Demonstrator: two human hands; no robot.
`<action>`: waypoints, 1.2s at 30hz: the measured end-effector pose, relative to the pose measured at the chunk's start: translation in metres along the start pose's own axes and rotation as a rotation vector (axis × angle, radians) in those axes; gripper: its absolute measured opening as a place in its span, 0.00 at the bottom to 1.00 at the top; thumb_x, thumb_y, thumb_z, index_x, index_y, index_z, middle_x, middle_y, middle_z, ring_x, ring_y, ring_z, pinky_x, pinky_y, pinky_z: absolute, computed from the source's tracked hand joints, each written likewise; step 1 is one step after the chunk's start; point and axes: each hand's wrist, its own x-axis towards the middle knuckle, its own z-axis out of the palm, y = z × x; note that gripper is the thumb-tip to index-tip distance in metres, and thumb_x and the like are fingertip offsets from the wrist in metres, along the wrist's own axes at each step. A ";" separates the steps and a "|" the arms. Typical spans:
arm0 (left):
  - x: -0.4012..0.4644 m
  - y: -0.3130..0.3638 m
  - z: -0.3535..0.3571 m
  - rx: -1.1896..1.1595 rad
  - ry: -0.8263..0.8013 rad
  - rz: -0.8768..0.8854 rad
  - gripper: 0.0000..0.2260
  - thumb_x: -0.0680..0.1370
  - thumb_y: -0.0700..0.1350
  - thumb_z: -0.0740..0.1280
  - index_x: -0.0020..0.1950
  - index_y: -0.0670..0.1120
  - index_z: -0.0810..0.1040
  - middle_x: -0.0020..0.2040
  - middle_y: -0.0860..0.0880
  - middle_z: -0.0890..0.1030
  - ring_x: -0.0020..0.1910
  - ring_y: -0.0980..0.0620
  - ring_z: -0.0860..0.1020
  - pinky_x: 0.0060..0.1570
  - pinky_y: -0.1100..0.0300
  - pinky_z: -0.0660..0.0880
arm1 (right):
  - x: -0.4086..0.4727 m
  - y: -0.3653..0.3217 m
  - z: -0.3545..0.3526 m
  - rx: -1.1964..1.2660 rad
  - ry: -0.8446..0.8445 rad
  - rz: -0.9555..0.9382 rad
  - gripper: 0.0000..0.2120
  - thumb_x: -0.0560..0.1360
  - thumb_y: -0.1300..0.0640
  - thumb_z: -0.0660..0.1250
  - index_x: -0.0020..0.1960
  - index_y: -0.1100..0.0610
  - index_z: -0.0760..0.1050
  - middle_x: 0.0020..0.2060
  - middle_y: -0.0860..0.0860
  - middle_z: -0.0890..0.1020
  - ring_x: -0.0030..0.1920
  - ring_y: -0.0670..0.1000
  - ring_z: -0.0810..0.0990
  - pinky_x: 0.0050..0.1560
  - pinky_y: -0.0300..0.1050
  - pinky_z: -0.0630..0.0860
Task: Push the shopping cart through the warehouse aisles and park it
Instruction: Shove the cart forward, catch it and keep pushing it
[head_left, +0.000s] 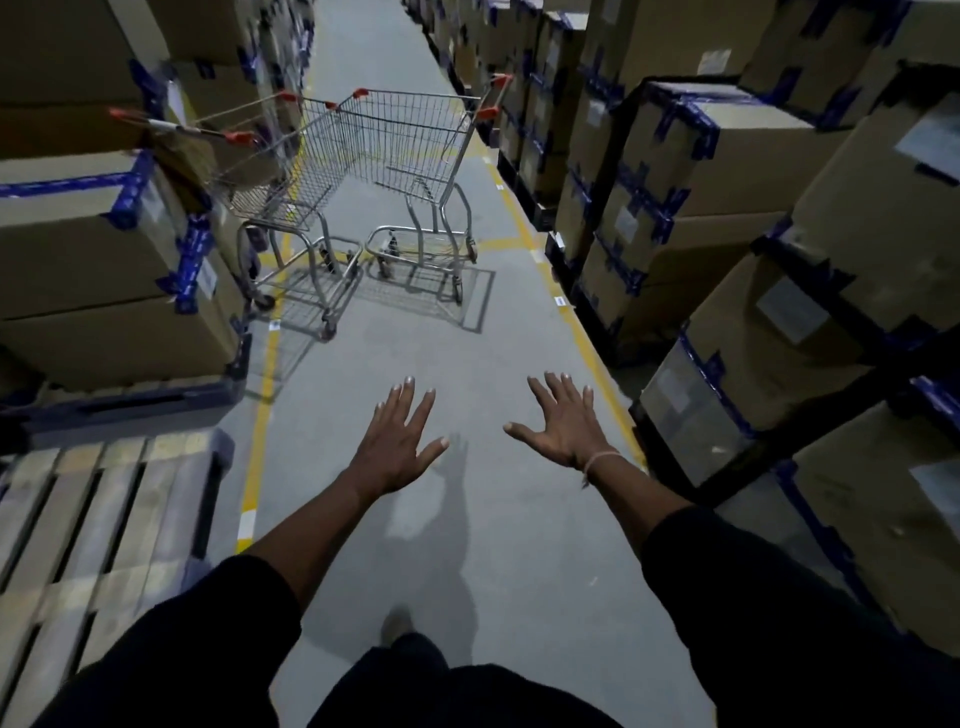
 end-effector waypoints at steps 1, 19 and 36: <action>0.022 -0.005 0.000 0.000 -0.010 0.004 0.46 0.75 0.77 0.41 0.85 0.51 0.49 0.84 0.41 0.43 0.83 0.39 0.44 0.78 0.39 0.50 | 0.022 0.006 -0.002 0.001 0.002 0.003 0.55 0.67 0.17 0.47 0.84 0.48 0.51 0.84 0.53 0.50 0.83 0.56 0.42 0.79 0.65 0.36; 0.450 -0.130 -0.081 0.056 -0.064 0.132 0.45 0.75 0.75 0.41 0.85 0.49 0.46 0.84 0.42 0.40 0.83 0.42 0.40 0.79 0.43 0.45 | 0.428 0.066 -0.058 0.033 0.027 0.126 0.48 0.74 0.23 0.57 0.84 0.47 0.48 0.84 0.52 0.48 0.83 0.55 0.40 0.78 0.63 0.32; 0.817 -0.138 -0.093 0.061 -0.037 0.100 0.43 0.75 0.73 0.42 0.85 0.50 0.46 0.84 0.43 0.40 0.83 0.43 0.39 0.81 0.43 0.46 | 0.774 0.212 -0.132 0.006 0.008 0.097 0.50 0.71 0.20 0.54 0.84 0.47 0.49 0.84 0.52 0.48 0.83 0.55 0.40 0.79 0.64 0.35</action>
